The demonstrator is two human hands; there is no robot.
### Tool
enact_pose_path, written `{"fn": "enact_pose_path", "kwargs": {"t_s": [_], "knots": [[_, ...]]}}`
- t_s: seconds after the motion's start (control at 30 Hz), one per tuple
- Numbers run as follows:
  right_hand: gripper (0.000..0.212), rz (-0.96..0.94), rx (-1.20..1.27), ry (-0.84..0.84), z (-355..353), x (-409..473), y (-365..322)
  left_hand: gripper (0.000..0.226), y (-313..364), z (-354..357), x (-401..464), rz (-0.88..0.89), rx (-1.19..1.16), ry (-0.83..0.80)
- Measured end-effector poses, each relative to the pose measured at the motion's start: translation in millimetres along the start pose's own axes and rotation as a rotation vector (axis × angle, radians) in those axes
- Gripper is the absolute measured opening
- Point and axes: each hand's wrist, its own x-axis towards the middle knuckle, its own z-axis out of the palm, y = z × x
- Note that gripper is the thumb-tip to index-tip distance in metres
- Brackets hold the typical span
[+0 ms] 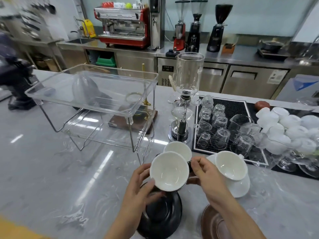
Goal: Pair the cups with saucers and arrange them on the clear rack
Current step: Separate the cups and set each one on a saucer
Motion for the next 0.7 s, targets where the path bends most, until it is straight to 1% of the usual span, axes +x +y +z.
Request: {"fn": "enact_pose_path", "kwargs": {"t_s": [0.07, 0.1, 0.2, 0.3, 0.43, 0.6, 0.7], "knots": [[0.02, 0.035, 0.001, -0.055, 3.8, -6.4, 0.0, 0.025, 3.5, -1.2, -4.4, -0.097, -0.106, 0.042], [0.019, 0.052, 0.007, -0.087, 5.9, -10.3, 1.3, 0.02, 4.3, -2.8, -8.0, -0.132, -0.123, 0.063], [0.019, 0.119, 0.015, -0.143, 13.1, -18.4, 4.8, 0.019, 5.3, -7.6, -15.0, -0.168, -0.095, 0.149], [0.015, 0.173, 0.018, -0.129, 21.3, -27.2, 13.1, 0.024, 3.7, -12.7, -23.3, -0.199, -0.086, 0.204], [0.007, 0.178, -0.052, -0.134, 28.0, -34.2, 24.6, 0.023, 0.1, -17.8, -31.6, -0.24, -0.018, 0.256], [0.008, 0.261, -0.04, -0.156, 30.5, -35.3, 30.5, 0.021, -3.2, -19.6, -35.7, -0.303, -0.004, 0.284], [0.011, 0.3, -0.028, -0.154, 32.2, -36.1, 34.8, 0.021, -5.7, -22.2, -36.6, -0.322, 0.015, 0.269]]}}
